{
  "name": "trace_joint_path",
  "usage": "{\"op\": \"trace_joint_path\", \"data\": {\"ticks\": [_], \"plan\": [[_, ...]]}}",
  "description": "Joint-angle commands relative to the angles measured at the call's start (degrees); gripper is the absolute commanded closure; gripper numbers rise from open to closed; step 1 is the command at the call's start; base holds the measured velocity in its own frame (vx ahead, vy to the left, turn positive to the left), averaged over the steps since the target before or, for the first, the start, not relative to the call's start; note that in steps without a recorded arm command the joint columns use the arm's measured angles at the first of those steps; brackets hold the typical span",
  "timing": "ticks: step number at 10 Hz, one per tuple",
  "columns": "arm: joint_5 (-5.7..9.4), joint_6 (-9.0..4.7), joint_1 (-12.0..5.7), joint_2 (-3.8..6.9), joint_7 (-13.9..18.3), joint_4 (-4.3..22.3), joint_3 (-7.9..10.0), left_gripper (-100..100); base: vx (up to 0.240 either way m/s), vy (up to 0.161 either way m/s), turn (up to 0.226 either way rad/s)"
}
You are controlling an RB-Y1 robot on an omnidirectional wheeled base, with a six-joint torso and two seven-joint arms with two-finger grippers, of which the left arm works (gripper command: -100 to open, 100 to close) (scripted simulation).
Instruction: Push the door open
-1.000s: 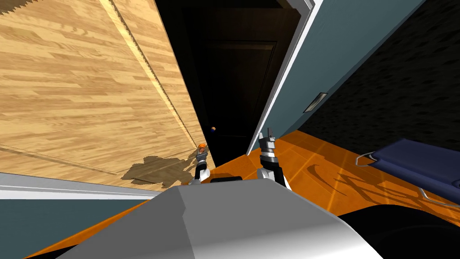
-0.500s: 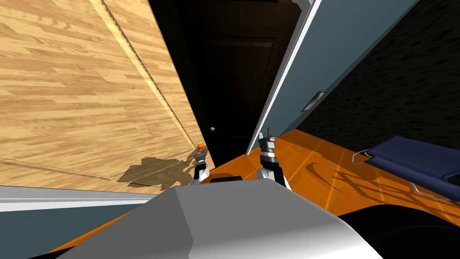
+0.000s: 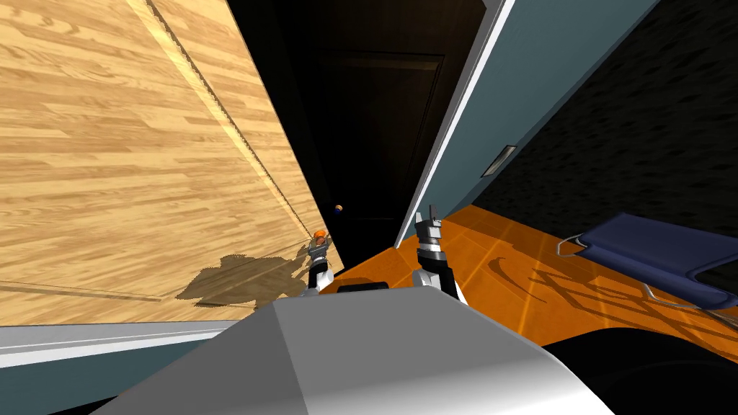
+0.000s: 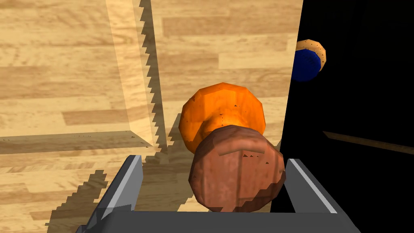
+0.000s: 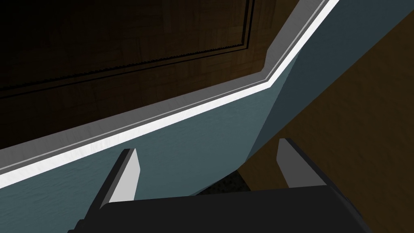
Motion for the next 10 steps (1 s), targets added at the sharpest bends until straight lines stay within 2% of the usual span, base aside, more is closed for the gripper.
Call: {"op": "trace_joint_path", "data": {"ticks": [1, 2, 3, 7, 10], "plan": [[0.64, -1.09, -0.44, 1.26, 0.1, 1.6, 1.46, 100, 0.022, 0.017, -0.038], [0.91, -1.3, -0.43, 1.46, -0.1, 1.7, 2.11, 100, 0.033, 0.022, -0.08], [0.91, -1.3, -0.43, 1.46, -0.1, 3.0, 2.11, 100, 0.028, 0.011, -0.042], [0.91, -1.3, -0.43, 1.46, -0.1, 1.7, 2.11, 100, 0.0, -0.004, 0.007], [1.87, -2.0, -0.43, 2.04, -0.8, 2.1, 4.37, 100, 0.037, 0.029, -0.076]]}}
